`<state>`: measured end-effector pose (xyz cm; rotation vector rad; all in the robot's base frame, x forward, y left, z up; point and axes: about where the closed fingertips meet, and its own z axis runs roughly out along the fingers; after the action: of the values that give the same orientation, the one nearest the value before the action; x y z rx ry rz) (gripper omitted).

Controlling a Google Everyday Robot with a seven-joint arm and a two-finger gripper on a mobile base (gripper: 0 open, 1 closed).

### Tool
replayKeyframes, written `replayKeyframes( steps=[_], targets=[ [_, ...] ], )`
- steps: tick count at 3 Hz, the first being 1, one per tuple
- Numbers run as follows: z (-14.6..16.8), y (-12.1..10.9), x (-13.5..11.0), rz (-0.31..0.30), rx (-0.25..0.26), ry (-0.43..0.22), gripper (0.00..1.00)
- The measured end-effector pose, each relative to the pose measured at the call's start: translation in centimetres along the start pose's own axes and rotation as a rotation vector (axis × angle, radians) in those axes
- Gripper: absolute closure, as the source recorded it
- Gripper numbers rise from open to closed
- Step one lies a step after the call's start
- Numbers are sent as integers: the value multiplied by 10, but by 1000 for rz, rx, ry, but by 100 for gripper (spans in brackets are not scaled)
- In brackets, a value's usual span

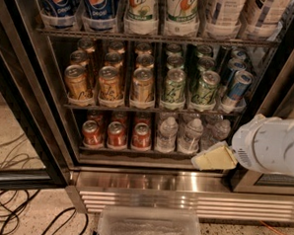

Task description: Pick redbull can from middle shelf of fridge

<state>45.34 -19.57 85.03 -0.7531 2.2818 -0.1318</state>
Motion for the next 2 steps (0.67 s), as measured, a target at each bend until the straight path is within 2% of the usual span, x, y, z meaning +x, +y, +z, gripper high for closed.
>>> replayKeyframes(
  steps=[1,2],
  targets=[
    [11,-6,3,14,38,-100,0],
    [25,-31,-22,74,56,-258,0]
  ],
)
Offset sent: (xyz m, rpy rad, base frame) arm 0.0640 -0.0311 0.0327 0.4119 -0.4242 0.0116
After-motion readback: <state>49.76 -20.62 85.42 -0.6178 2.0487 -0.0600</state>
